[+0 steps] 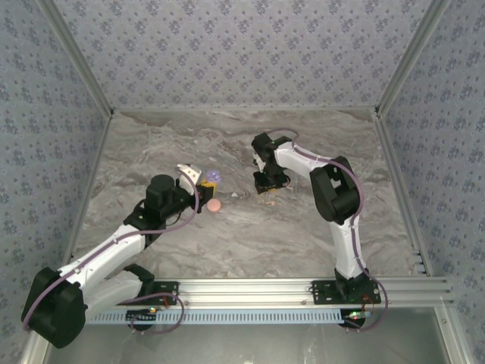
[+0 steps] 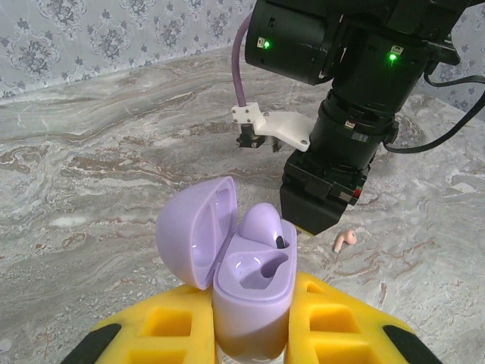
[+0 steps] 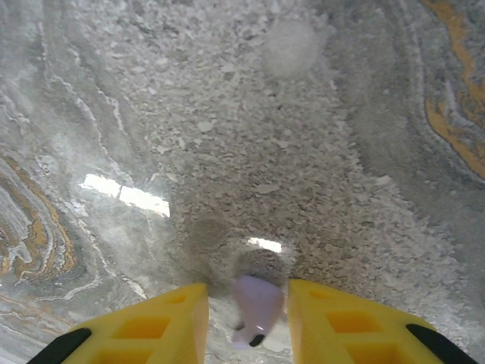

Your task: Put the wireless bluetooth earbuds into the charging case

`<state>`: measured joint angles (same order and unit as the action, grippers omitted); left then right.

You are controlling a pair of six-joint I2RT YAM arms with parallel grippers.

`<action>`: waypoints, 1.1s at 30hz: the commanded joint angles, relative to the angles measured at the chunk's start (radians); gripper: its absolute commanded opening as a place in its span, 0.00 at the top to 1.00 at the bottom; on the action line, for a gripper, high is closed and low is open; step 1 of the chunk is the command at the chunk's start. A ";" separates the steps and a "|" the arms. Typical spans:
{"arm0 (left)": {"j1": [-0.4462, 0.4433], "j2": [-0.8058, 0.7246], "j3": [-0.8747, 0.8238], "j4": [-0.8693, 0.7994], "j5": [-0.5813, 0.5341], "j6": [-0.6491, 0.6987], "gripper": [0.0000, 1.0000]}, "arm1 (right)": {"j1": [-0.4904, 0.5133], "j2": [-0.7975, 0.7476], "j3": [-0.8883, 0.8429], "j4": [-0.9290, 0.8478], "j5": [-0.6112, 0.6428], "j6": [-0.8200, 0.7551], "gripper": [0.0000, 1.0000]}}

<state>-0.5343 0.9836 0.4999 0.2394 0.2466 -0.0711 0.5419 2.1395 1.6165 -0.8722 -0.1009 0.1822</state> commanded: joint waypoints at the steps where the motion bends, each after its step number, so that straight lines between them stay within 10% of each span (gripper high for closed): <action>1: 0.006 -0.004 0.014 0.038 0.020 -0.001 0.85 | 0.021 0.028 0.032 -0.023 -0.019 -0.027 0.66; 33: 0.005 -0.007 0.017 0.036 0.019 -0.003 0.86 | 0.062 0.039 -0.028 0.044 0.050 0.105 0.72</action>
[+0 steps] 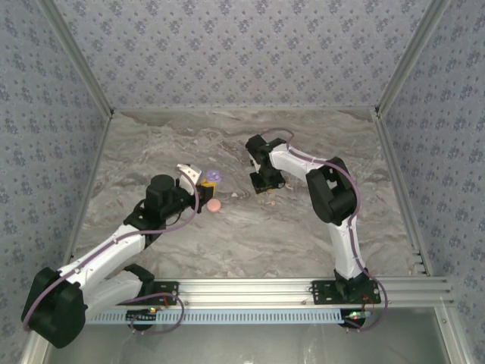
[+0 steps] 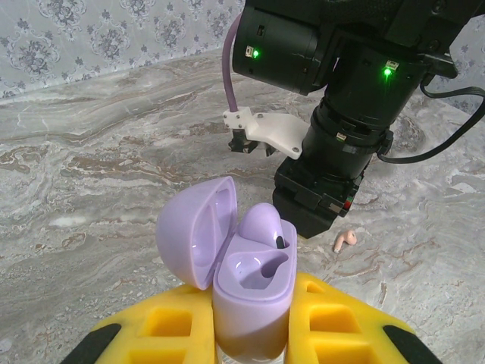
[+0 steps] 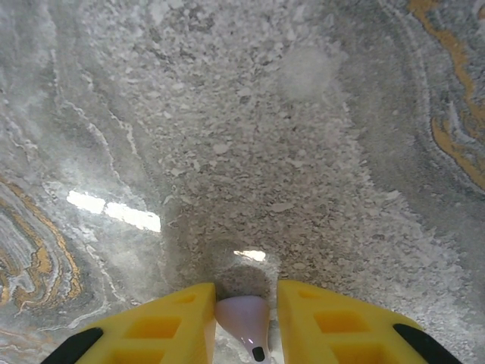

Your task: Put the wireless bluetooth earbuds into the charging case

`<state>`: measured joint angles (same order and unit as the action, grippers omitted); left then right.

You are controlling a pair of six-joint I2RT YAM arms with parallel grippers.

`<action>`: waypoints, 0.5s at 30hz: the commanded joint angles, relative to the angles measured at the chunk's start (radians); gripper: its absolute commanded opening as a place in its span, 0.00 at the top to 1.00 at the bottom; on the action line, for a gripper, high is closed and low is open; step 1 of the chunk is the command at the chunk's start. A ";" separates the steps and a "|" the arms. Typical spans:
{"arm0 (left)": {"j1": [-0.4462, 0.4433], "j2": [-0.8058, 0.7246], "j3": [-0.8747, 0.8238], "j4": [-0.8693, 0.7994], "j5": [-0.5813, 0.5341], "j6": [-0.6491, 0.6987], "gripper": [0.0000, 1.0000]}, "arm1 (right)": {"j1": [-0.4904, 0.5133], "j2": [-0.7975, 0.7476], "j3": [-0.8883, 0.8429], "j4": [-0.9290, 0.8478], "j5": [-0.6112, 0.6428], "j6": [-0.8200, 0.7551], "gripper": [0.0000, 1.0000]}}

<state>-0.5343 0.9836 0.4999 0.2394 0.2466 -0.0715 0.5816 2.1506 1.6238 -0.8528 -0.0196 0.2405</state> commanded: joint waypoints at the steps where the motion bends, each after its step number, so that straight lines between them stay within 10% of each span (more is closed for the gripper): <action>1: 0.006 -0.008 0.017 0.036 0.018 -0.002 0.86 | 0.025 0.028 -0.040 0.027 -0.032 0.052 0.72; 15: 0.005 -0.007 0.017 0.036 0.020 -0.002 0.86 | 0.039 0.043 -0.056 0.037 -0.024 0.117 0.72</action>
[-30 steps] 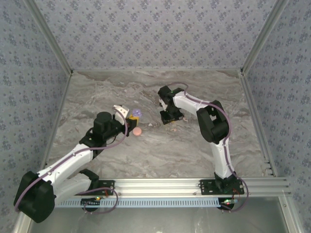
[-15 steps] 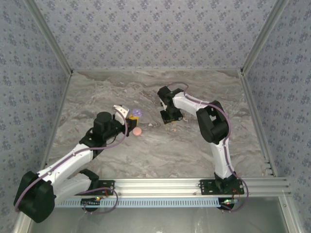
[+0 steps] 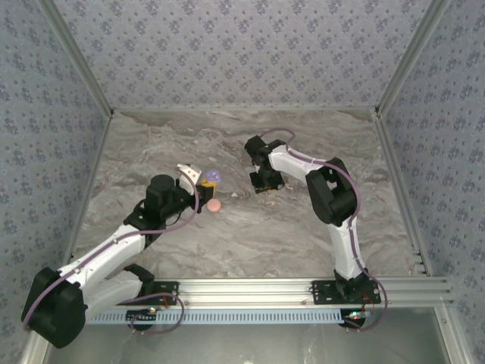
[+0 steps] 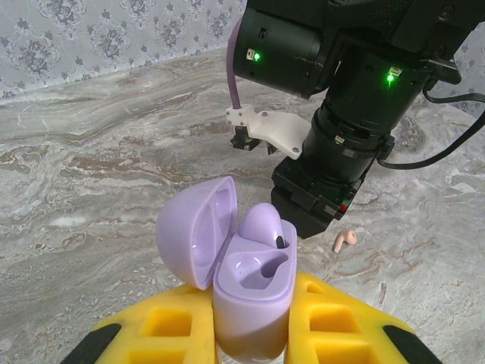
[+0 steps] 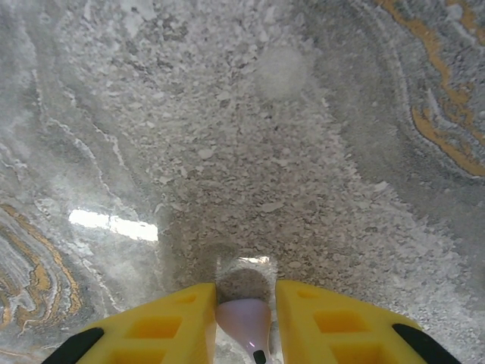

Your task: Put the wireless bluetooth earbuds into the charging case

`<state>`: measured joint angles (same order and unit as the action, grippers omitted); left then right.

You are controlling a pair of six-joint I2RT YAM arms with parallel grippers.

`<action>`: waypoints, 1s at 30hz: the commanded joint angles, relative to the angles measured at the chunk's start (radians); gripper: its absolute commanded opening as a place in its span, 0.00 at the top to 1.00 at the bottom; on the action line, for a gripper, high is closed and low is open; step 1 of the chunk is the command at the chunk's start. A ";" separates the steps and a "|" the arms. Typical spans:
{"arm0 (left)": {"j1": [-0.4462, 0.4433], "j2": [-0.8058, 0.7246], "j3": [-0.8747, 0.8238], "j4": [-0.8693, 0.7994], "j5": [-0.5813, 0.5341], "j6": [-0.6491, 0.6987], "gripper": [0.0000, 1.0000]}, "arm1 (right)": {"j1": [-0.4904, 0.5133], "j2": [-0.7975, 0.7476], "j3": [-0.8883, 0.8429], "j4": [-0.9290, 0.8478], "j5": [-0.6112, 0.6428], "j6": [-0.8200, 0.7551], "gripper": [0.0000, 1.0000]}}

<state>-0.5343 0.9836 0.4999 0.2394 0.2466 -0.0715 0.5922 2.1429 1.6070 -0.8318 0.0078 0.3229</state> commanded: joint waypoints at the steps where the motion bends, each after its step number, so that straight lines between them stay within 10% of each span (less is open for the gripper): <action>1: 0.005 -0.008 0.017 0.037 0.020 -0.002 0.86 | 0.029 0.052 -0.039 0.016 -0.051 0.037 0.73; 30: -0.109 0.396 -0.017 0.499 0.040 -0.128 0.87 | 0.020 -0.116 -0.186 0.226 -0.058 0.001 0.79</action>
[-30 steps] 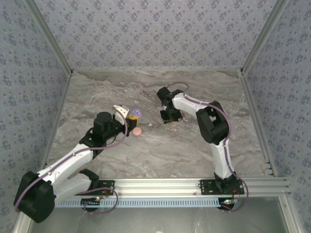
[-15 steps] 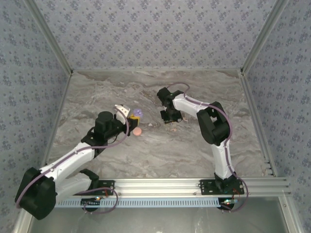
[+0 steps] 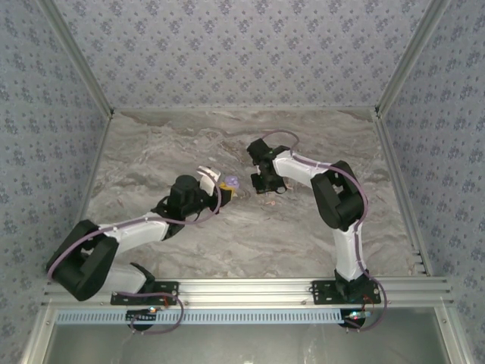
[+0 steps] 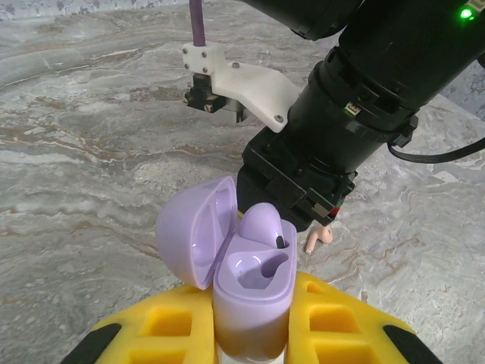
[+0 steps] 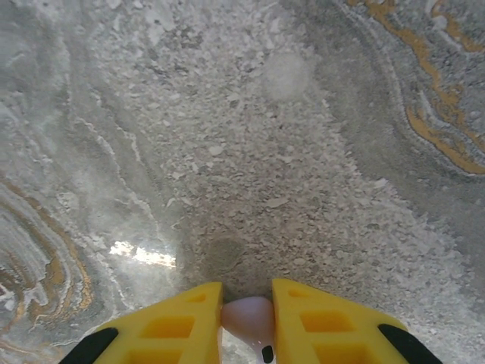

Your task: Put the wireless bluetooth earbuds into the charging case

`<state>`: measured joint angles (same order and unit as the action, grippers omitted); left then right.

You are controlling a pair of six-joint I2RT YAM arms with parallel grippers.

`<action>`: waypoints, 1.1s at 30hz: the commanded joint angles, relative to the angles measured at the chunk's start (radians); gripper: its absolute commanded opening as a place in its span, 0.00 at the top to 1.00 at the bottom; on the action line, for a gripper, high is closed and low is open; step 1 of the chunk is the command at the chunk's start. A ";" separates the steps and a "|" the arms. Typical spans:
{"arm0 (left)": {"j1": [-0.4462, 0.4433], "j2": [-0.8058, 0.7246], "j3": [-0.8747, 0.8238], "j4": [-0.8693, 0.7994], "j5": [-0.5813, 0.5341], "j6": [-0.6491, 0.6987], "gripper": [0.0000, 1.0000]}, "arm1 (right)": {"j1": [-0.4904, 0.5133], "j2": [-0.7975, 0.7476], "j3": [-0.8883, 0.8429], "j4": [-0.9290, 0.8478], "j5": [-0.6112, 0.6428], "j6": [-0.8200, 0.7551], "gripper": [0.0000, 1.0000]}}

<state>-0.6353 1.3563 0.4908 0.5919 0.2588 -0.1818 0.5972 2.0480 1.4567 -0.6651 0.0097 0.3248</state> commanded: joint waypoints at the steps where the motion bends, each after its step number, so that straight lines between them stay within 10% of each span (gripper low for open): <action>1: -0.009 0.039 -0.016 0.181 0.029 -0.014 0.86 | 0.012 -0.033 -0.048 0.092 -0.063 -0.001 0.79; 33: -0.010 0.256 -0.082 0.552 0.007 0.030 0.88 | -0.007 -0.420 -0.328 0.456 -0.147 -0.027 0.80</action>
<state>-0.6373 1.6028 0.4065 1.0840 0.2722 -0.1547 0.5888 1.6787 1.1374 -0.2451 -0.1131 0.3180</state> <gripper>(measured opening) 0.187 0.205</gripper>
